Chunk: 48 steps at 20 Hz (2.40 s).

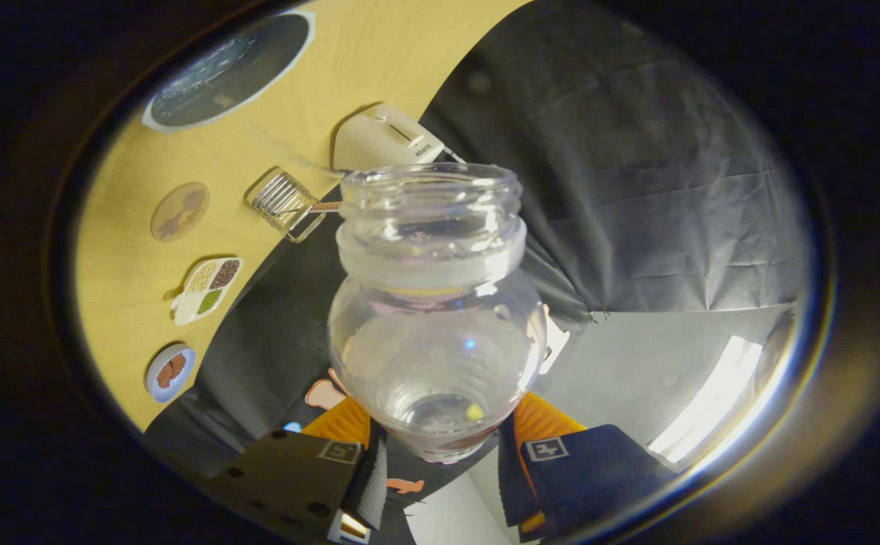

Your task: Take the bottle from table, then pour the juice into the cup, finally place the bottle on the coaster

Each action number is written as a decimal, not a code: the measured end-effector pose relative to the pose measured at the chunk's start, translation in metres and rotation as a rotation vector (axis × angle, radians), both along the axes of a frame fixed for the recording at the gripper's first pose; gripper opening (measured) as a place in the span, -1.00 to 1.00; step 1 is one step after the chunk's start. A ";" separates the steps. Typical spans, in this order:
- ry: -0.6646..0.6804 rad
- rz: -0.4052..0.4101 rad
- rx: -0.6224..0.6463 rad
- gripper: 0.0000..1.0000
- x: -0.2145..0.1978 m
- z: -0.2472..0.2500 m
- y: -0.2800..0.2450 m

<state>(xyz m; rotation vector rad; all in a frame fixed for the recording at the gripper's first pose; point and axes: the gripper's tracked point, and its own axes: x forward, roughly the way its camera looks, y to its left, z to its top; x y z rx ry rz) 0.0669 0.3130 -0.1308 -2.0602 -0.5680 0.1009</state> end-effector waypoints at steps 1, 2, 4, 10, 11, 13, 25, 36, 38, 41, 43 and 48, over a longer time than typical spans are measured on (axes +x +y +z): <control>0.011 -0.006 0.006 0.27 0.001 -0.001 -0.001; 0.022 -0.016 0.014 0.27 0.003 -0.002 -0.003; 0.045 -0.045 0.041 0.27 0.007 -0.004 -0.008; 0.123 -0.080 0.106 0.27 0.007 -0.016 -0.016; 0.156 -0.099 0.123 0.27 0.005 -0.023 -0.021; 0.230 -0.153 0.170 0.27 0.006 -0.036 -0.033; 0.789 -0.556 0.631 0.27 -0.018 -0.125 -0.090; 1.235 -0.649 1.174 0.28 -0.035 -0.148 -0.063; 1.291 -0.636 1.251 0.28 -0.033 -0.148 -0.057; 1.364 -0.635 1.388 0.29 -0.026 -0.145 -0.049; 1.386 -0.645 1.480 0.29 -0.013 -0.145 -0.050; 1.431 -0.682 1.702 0.29 0.024 -0.152 -0.051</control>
